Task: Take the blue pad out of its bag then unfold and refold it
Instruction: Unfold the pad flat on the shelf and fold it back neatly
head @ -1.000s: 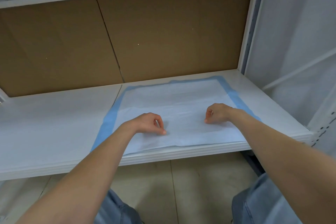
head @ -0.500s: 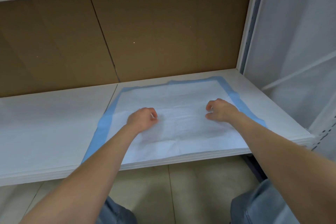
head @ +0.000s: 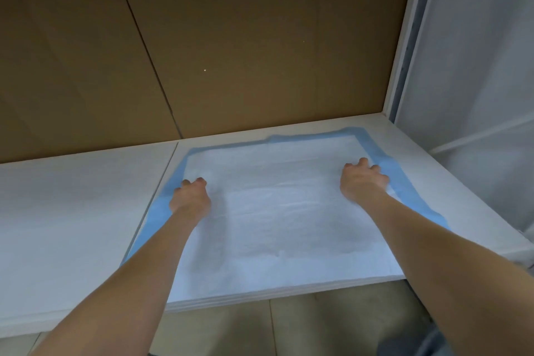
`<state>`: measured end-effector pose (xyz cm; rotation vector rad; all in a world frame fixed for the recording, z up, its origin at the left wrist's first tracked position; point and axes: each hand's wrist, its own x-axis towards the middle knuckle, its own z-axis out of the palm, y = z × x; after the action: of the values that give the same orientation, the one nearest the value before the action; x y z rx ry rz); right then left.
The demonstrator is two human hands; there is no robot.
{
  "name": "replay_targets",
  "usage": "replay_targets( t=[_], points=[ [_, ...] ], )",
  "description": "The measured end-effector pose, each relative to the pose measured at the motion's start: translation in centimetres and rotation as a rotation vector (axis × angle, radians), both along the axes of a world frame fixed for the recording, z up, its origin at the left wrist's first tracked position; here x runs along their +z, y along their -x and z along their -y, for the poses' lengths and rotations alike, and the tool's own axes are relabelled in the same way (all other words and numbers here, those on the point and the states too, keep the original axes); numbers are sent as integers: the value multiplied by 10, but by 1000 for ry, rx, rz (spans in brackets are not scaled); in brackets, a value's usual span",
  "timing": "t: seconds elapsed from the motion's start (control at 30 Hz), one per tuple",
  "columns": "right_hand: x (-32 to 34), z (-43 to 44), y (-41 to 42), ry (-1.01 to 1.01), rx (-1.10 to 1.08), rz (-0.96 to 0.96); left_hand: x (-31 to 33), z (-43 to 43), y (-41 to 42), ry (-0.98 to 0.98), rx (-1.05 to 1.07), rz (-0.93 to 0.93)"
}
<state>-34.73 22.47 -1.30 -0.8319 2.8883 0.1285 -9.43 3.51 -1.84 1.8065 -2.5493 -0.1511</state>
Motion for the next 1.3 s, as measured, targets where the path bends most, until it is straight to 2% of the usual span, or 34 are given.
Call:
replay_targets(
  t=[0.33, 0.63, 0.83, 1.07, 1.23, 1.3],
  points=[
    [6, 16, 17, -78, 7, -97, 8, 22, -4, 39, 142, 20],
    [3, 28, 22, -99, 27, -85, 17, 27, -3, 24, 85, 186],
    [-2, 35, 34, -71, -31, -5, 13, 37, 15, 11, 23, 74],
    [-8, 33, 36, -52, -70, 2, 11, 43, 25, -20, -53, 144],
    [-6, 29, 31, -72, -82, 1, 21, 48, 20, -142, -103, 155],
    [-3, 28, 29, -83, -93, 4, 26, 44, 22, -144, -112, 220]
  ],
)
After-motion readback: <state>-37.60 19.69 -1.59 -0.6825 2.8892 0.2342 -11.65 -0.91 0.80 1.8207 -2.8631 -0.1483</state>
